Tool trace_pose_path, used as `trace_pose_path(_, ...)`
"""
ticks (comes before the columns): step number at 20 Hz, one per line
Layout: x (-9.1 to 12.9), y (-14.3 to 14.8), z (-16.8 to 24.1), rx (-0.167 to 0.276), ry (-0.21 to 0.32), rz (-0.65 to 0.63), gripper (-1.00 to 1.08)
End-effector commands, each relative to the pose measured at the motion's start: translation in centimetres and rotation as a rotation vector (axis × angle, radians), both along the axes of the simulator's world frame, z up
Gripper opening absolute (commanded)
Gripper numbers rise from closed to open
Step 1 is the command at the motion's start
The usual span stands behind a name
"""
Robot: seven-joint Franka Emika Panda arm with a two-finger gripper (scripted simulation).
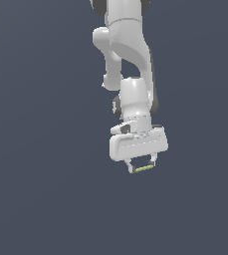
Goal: Pick up the object and move it to a goal position.
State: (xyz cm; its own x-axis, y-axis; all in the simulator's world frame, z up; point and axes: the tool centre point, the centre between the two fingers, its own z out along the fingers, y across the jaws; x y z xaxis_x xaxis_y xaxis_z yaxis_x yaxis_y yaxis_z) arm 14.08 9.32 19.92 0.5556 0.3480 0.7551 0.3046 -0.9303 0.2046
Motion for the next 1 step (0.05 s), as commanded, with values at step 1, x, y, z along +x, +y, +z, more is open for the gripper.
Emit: trace_pose_path(1,0.02,0.02,0.09,0.000,-0.005,0.000,-1.00)
